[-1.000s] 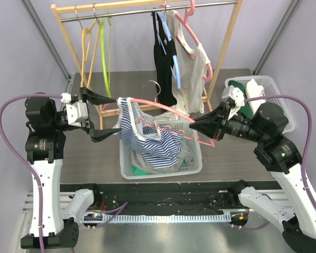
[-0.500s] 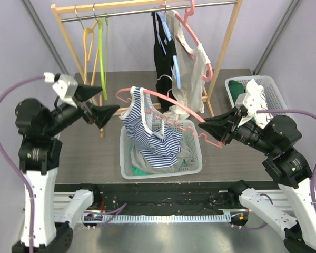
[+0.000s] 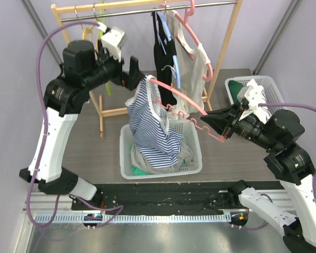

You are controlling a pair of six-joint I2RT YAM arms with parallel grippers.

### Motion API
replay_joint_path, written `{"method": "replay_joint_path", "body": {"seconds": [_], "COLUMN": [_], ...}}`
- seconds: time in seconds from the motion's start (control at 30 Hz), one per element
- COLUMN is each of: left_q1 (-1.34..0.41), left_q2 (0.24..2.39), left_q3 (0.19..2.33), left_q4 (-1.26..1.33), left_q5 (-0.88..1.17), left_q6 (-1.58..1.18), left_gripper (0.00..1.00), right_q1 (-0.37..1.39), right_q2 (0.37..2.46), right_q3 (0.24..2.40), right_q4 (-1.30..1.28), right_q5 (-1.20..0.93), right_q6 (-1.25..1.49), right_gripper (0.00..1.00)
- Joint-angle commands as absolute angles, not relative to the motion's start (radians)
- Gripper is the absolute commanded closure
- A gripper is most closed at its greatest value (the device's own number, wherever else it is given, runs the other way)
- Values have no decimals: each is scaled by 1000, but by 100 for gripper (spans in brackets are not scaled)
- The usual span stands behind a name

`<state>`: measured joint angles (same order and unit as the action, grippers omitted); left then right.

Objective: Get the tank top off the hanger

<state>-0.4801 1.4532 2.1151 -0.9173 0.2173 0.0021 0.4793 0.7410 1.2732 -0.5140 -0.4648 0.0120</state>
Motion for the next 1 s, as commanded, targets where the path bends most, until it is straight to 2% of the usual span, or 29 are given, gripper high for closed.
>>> {"method": "replay_joint_path", "body": {"seconds": [0.0,0.2,0.37,0.53,0.97], "left_q1": [-492,-492,-494,-492,-500], "left_q2": [1531,1428,1321,1238,1299], "left_q3": [2345,2151,1987,1801,1760], "left_q4": [-887,-805,-854,-825,-764], "left_q5": [81,195,274,265,259], "left_q6": [6,-83,-121,-132,-86], "left_gripper": [0,0,0,0,0], "right_q1": [479,477,479,479,479], "right_q2": [747,752,767,804,799], "right_q3": [1328,1331,1335,1330,1318], "right_q4": [-465,-457,-416,-380,-353], "right_q5": [-440,-402,-368,-397,-436], "right_q6": [9,41,78,113,160], "right_gripper": [99,99,99,99,99]}}
